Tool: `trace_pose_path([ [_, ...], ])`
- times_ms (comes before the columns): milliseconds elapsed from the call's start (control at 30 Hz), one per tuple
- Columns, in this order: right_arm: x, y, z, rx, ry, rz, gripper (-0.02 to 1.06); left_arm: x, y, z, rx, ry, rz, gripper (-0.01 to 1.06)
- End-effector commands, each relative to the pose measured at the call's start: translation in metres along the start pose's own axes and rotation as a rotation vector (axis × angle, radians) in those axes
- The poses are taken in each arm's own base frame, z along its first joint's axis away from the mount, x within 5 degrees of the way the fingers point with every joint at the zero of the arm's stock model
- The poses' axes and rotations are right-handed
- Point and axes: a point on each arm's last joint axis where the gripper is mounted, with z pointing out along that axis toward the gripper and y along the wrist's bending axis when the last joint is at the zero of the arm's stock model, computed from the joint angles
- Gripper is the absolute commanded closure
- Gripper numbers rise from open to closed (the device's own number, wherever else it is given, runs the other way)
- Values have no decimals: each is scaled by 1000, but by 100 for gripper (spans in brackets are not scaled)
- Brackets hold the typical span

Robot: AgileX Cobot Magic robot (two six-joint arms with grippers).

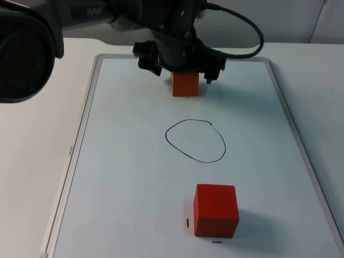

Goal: Pick up one cube with the left hand and another cube with the right hand. First place the cube in the right hand at the target position, then stack the cube in the left hand on top.

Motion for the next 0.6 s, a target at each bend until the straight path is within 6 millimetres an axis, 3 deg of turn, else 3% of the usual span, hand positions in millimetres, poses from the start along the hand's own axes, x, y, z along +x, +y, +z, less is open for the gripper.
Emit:
trace_pose_path([
  [0,1,0,1,5,-5,6,0,-4,-3,-3,3,-26,16,1],
  [133,1,0,1,5,-5,6,0,0,-3,1,-2,-10,16,9],
  [167,1,0,1,5,-5,6,0,1,-3,2,-5,-2,16,15],
  [267,1,0,1,5,-5,6,0,3,-3,4,-9,4,18,48],
  [300,1,0,1,5,-5,6,0,3,-3,4,-9,4,18,48],
  [400,1,0,1,5,-5,6,0,-2,-3,-1,-11,-19,25,75],
  [433,1,0,1,5,-5,6,0,-2,-3,-1,-11,-19,25,75],
  [500,1,0,1,5,-5,6,0,-12,-3,-10,-16,-30,10,86],
  [567,1,0,1,5,-5,6,0,-22,-3,-21,-25,-34,0,86],
])
